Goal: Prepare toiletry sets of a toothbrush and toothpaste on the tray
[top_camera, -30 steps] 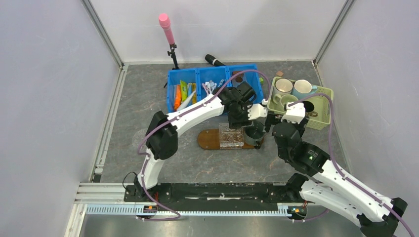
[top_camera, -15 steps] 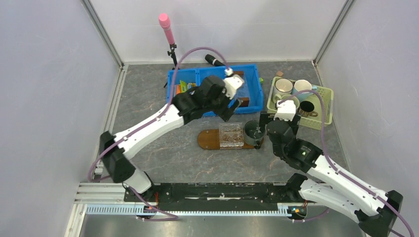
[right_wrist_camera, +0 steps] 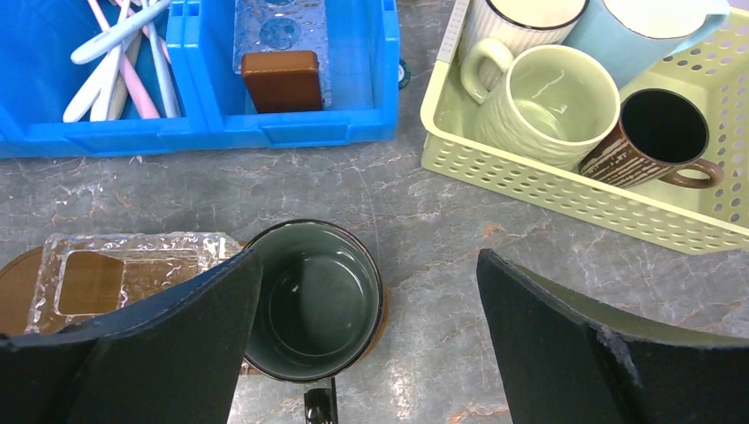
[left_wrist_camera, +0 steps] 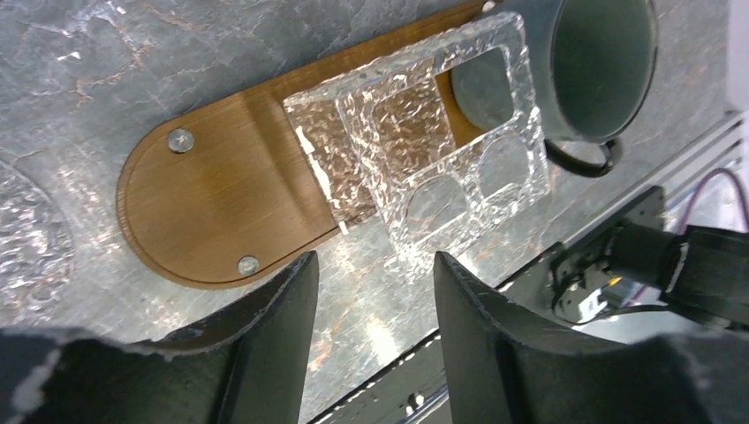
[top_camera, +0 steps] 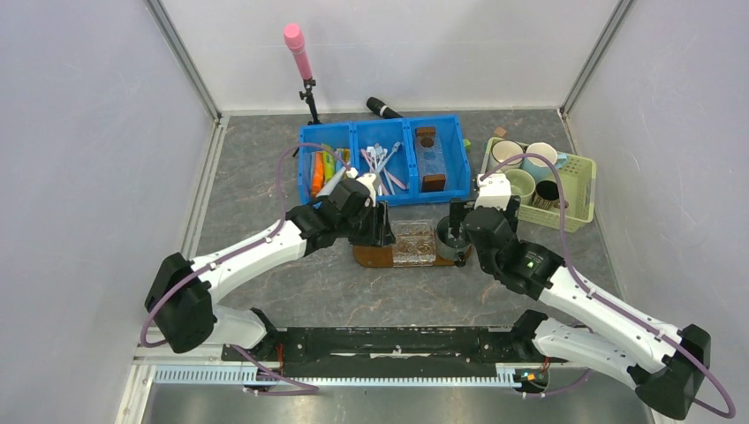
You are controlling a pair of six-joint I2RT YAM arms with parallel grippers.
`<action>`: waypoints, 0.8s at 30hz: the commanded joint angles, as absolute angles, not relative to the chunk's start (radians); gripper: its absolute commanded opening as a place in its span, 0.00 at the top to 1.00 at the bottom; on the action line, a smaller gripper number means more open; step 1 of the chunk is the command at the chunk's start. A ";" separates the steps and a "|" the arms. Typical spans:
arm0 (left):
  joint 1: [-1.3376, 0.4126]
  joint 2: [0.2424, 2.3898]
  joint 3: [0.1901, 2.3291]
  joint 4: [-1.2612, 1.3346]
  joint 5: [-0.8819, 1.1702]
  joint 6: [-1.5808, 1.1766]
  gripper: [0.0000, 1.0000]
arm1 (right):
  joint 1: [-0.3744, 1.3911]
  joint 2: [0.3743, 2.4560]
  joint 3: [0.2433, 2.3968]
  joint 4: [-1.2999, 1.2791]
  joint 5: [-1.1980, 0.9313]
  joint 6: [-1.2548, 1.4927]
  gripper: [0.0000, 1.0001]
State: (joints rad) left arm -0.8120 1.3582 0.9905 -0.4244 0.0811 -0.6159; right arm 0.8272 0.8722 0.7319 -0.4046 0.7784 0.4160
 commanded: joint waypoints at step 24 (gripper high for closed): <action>-0.741 1.452 0.936 -0.178 0.239 -0.776 0.70 | 0.827 0.897 0.786 -0.384 0.764 0.434 0.02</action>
